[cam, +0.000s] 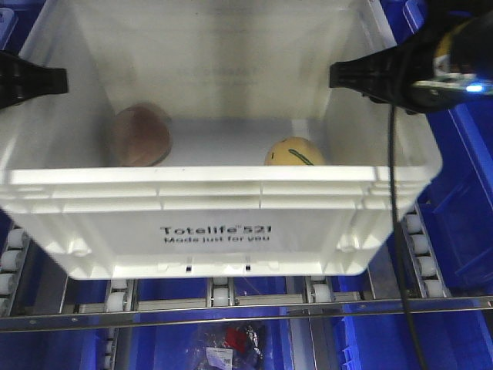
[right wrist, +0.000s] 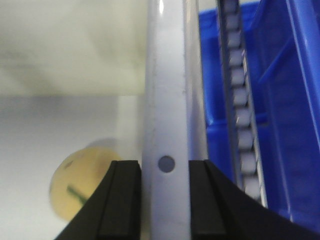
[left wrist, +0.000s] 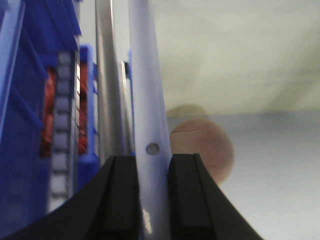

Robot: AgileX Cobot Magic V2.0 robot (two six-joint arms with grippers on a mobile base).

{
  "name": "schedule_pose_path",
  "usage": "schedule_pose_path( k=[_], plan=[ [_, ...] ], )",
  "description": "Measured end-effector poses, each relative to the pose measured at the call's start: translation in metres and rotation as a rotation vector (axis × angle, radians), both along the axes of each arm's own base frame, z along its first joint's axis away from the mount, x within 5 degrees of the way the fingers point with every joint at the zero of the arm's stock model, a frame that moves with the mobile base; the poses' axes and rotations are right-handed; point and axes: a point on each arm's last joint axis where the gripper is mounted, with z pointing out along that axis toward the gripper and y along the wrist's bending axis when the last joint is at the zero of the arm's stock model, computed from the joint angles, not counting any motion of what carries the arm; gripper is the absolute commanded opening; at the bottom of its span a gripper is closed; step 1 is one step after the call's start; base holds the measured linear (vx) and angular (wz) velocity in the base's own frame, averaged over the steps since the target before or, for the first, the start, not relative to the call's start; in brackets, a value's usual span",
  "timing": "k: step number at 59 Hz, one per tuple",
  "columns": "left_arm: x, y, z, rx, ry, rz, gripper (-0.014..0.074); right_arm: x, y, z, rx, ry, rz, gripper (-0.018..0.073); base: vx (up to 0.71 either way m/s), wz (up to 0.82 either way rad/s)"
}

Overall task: Place moving items into box and shelve
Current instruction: 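Lower the tote with both grippers onto the roller shelf, then open both grippers to release the tote rims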

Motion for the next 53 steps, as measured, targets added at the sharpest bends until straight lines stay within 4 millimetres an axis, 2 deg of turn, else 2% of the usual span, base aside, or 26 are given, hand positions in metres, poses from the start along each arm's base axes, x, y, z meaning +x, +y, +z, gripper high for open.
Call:
schedule_pose_path(
  k=[10, 15, 19, 26, 32, 39, 48, 53],
  plan=[
    [0.037, -0.006, -0.043, 0.063, 0.019, 0.022, 0.0013, 0.034, 0.014, -0.032, -0.061, -0.020, -0.042, 0.0167, 0.00, 0.00],
    [0.048, -0.007, -0.053, 0.078, 0.013, 0.037, 0.0074, 0.046, 0.019, -0.049, -0.079, 0.002, -0.042, 0.0277, 0.00, 0.00],
    [0.052, -0.006, -0.055, 0.083, 0.007, 0.050, 0.0164, 0.052, 0.023, -0.056, -0.088, -0.003, -0.021, 0.0377, 0.00, 0.00],
    [0.052, -0.005, -0.054, 0.085, -0.004, 0.048, 0.0375, 0.054, 0.024, -0.054, -0.102, -0.026, 0.008, 0.0554, 0.00, 0.00],
    [0.049, -0.004, -0.047, 0.089, -0.040, 0.035, 0.0538, 0.053, 0.025, -0.049, -0.095, -0.053, 0.034, 0.0665, 0.00, 0.00],
    [0.036, 0.000, -0.028, 0.052, -0.099, 0.039, 0.0656, 0.044, 0.022, -0.035, -0.078, -0.075, 0.065, 0.0701, 0.00, 0.00],
    [0.009, 0.003, -0.008, 0.003, -0.108, 0.034, 0.0666, 0.024, 0.016, -0.013, -0.062, -0.089, 0.144, 0.0683, 0.00, 0.00],
    [-0.008, 0.002, -0.004, 0.030, -0.067, -0.015, 0.0643, 0.009, 0.011, -0.010, -0.067, -0.085, 0.196, 0.0662, 0.00, 0.00]
  ],
)
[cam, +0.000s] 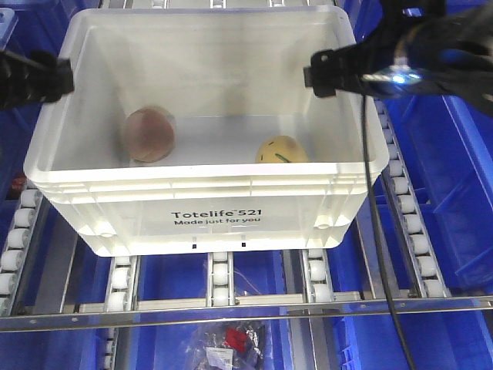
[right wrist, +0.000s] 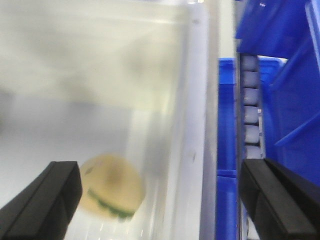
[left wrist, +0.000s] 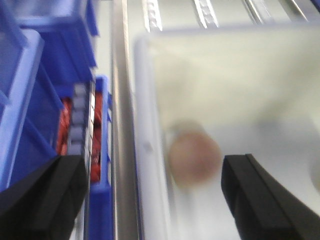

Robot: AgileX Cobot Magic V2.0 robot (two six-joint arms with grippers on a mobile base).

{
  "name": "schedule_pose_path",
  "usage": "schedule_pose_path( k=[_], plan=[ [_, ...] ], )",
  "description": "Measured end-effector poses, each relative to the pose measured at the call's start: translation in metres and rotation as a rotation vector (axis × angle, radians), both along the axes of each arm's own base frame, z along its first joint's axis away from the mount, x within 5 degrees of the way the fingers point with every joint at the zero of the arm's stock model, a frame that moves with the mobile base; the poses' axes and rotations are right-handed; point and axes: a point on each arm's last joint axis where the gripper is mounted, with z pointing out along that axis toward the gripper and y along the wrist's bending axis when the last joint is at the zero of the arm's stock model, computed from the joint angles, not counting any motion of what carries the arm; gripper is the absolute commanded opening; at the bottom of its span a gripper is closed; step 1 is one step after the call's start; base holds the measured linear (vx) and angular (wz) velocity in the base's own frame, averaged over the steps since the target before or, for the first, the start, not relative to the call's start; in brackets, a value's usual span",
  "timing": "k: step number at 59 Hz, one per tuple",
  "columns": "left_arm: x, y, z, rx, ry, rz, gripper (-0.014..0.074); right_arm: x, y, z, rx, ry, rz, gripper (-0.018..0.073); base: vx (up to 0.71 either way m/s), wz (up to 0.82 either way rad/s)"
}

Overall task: Place moving items into box and shelve
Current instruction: 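Open both grippers to release the tote rims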

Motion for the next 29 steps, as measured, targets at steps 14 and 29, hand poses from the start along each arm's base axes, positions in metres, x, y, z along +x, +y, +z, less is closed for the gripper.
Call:
schedule_pose_path(
  k=[14, 29],
  plan=[
    [-0.057, 0.011, 0.014, 0.026, 0.106, -0.132, 0.0558, -0.060, -0.030, 0.000, -0.024, -0.013, 0.108, 0.0583, 0.00, 0.00],
    [-0.128, 0.029, 0.016, -0.006, 0.049, -0.307, 0.0525, -0.130, -0.062, -0.003, 0.001, -0.011, 0.222, 0.0575, 0.00, 0.00]
  ],
)
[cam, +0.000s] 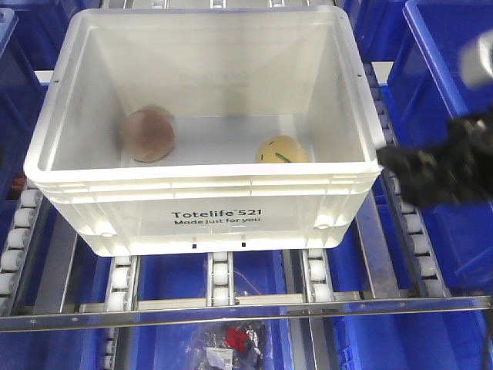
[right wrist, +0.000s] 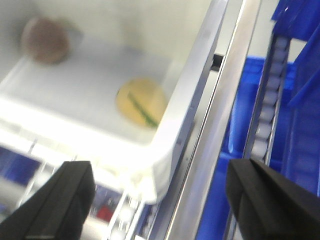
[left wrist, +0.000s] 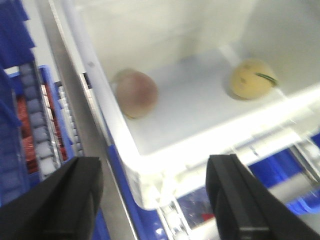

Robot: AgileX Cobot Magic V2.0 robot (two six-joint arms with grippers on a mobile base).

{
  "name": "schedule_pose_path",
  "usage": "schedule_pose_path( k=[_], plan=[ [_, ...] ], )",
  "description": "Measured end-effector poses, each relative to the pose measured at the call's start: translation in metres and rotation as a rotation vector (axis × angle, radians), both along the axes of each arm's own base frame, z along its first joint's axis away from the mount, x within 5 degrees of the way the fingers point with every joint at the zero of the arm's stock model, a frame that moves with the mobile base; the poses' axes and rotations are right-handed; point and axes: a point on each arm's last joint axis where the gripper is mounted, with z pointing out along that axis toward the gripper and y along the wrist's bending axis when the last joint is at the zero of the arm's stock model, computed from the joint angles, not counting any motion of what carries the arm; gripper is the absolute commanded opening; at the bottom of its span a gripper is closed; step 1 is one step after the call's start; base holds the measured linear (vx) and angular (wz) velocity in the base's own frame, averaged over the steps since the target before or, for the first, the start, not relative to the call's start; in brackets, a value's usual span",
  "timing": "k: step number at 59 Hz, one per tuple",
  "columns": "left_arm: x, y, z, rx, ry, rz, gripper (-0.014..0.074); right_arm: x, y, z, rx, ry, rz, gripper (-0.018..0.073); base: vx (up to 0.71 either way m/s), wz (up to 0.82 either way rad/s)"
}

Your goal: Place moving items into box and shelve

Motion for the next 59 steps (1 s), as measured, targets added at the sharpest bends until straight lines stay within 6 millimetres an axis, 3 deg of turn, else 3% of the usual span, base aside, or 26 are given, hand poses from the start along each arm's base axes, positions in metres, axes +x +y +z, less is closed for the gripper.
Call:
schedule_pose_path(
  k=[15, 28, 38, 55, 59],
  plan=[
    [-0.046, 0.017, -0.026, -0.063, -0.049, -0.033, 0.0520, -0.052, -0.022, -0.014, 0.000, 0.036, 0.100, 0.0575, 0.00, 0.00],
    [-0.055, 0.020, -0.041, -0.057, -0.027, -0.034, 0.0430, -0.063, -0.027, -0.020, -0.010, 0.070, 0.116, 0.0551, 0.00, 0.00],
    [-0.054, 0.019, -0.048, -0.051, -0.002, -0.035, 0.0288, -0.065, -0.026, -0.021, -0.006, 0.086, 0.138, 0.0386, 0.00, 0.00],
    [-0.054, 0.019, -0.048, -0.051, -0.001, -0.035, 0.0088, -0.066, -0.025, -0.021, -0.003, 0.095, 0.144, -0.0022, 0.00, 0.00],
    [-0.054, 0.019, -0.048, -0.050, 0.000, -0.035, 0.0064, -0.066, -0.025, -0.022, -0.006, 0.100, 0.144, -0.0018, 0.00, 0.00]
  ],
)
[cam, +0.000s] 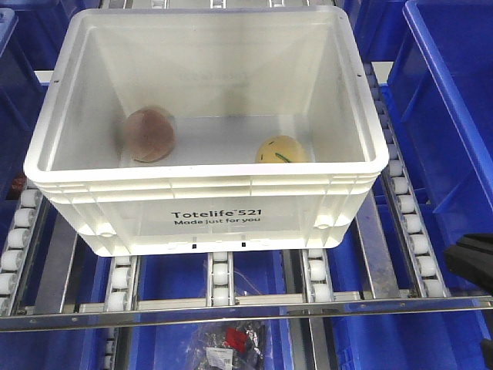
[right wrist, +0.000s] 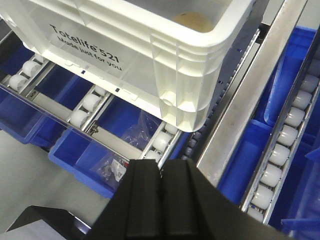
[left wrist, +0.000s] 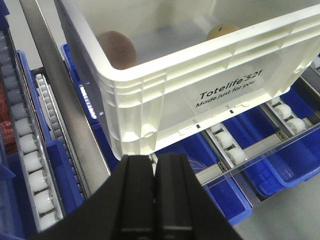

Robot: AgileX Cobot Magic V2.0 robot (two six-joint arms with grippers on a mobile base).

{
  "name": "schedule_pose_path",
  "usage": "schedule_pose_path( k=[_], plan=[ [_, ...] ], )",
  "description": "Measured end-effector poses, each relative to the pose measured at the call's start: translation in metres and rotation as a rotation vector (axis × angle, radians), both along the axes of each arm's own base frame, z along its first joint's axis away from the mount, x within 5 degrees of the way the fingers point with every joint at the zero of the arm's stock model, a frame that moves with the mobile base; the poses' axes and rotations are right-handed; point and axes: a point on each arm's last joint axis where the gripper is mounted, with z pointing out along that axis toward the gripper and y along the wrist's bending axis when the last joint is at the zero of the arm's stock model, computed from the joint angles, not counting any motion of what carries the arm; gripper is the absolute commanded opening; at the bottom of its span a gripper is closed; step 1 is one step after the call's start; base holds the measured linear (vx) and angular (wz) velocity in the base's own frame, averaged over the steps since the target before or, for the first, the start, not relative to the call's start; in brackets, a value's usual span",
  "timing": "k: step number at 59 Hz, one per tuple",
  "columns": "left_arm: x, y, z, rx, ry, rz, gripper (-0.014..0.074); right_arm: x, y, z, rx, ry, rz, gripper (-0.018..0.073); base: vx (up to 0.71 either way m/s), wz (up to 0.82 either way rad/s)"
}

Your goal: Place moving items into box and shelve

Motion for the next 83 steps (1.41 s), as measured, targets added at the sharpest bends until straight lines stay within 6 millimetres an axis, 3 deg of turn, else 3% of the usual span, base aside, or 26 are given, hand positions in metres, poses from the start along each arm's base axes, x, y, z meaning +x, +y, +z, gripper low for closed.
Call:
schedule_pose_path(
  k=[28, 37, 51, 62, 73, 83],
  plan=[
    [0.000, 0.000, 0.000, 0.000, 0.000, 0.000, 0.0054, -0.001, -0.001, -0.002, -0.011, 0.022, 0.000, -0.0015, 0.00, 0.00],
    [-0.004, 0.002, -0.010, -0.001, -0.001, 0.016, 0.0056, -0.001, -0.001, -0.002, -0.011, 0.023, 0.000, -0.0015, 0.00, 0.00],
    [0.000, 0.006, -0.046, -0.092, -0.255, 0.165, 0.0056, -0.001, -0.001, -0.002, -0.011, 0.024, 0.000, -0.0015, 0.00, 0.00],
    [0.010, 0.009, -0.098, -0.146, -0.406, 0.281, 0.0056, -0.002, -0.001, -0.002, -0.014, 0.029, 0.000, -0.0015, 0.00, 0.00],
    [0.016, 0.013, -0.143, -0.153, -0.422, 0.370, 0.0056, -0.002, -0.001, -0.002, -0.014, 0.029, 0.000, -0.0015, 0.00, 0.00],
    [0.018, 0.015, -0.145, -0.156, -0.474, 0.409, 0.0050, -0.002, -0.001, -0.002, -0.015, 0.029, 0.000, -0.0015, 0.00, 0.00]
  ],
)
